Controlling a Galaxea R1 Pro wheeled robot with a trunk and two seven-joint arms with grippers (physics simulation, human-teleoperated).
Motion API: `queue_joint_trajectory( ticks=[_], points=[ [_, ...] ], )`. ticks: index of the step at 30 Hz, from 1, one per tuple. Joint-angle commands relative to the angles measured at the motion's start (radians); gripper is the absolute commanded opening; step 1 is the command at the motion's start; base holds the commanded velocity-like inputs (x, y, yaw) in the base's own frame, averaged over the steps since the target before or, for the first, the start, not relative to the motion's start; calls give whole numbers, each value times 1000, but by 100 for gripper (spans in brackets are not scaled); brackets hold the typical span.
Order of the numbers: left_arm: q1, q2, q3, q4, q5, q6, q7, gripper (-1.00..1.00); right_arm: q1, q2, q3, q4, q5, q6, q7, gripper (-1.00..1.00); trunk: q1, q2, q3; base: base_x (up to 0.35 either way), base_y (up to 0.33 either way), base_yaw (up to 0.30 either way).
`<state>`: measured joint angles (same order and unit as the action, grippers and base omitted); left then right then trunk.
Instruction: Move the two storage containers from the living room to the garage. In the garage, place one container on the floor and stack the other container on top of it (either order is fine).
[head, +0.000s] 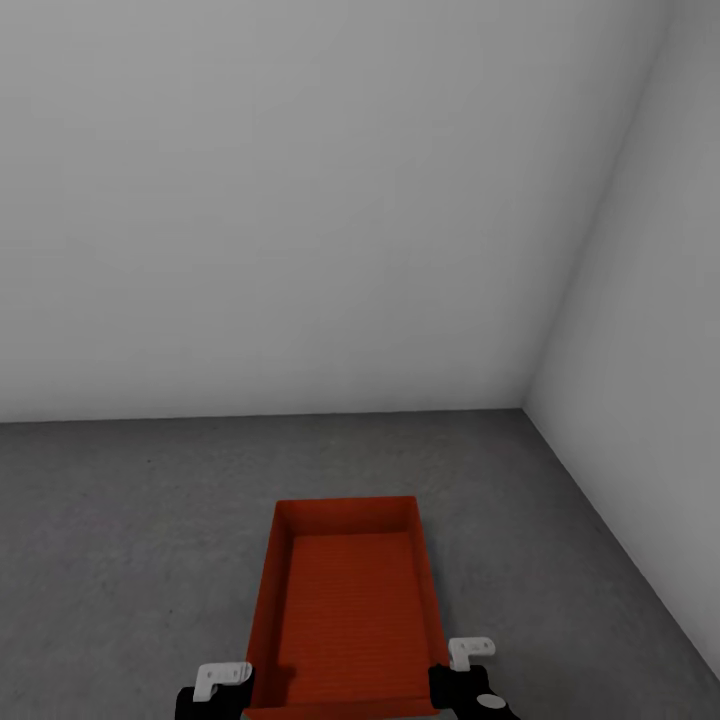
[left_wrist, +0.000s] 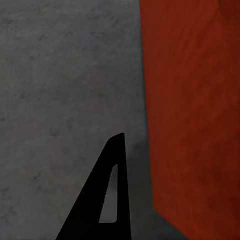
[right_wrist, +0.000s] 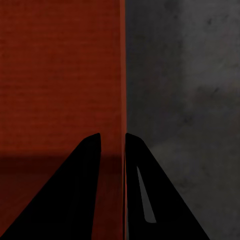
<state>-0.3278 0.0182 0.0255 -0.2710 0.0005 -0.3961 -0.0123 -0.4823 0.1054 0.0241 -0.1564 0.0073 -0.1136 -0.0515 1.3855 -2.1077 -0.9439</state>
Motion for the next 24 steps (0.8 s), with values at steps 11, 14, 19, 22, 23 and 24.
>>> queue_joint_trajectory(
  ticks=[11,14,19,22,23,24],
  points=[
    [0,0,8,1,4,-3,2,-100,-1,0,-5,0,2,-3,-6,-100,0,0,-9,0,0,0],
    [0,0,8,1,3,-3,2,-100,-1,0,-5,0,2,-3,-6,-100,0,0,-14,0,0,0],
    [0,0,8,1,4,-3,2,-100,-1,0,-5,0,2,-3,-7,-100,0,0,-22,0,0,0],
    [0,0,8,1,3,-3,2,-100,-1,0,-5,0,2,-3,-6,-100,0,0,-26,0,0,0],
    [0,0,8,1,3,-3,2,-100,-1,0,-5,0,2,-3,-6,-100,0,0,-28,0,0,0],
    [0,0,8,1,3,-3,2,-100,-1,0,-5,0,2,-3,-6,-100,0,0,-30,0,0,0]
  ],
)
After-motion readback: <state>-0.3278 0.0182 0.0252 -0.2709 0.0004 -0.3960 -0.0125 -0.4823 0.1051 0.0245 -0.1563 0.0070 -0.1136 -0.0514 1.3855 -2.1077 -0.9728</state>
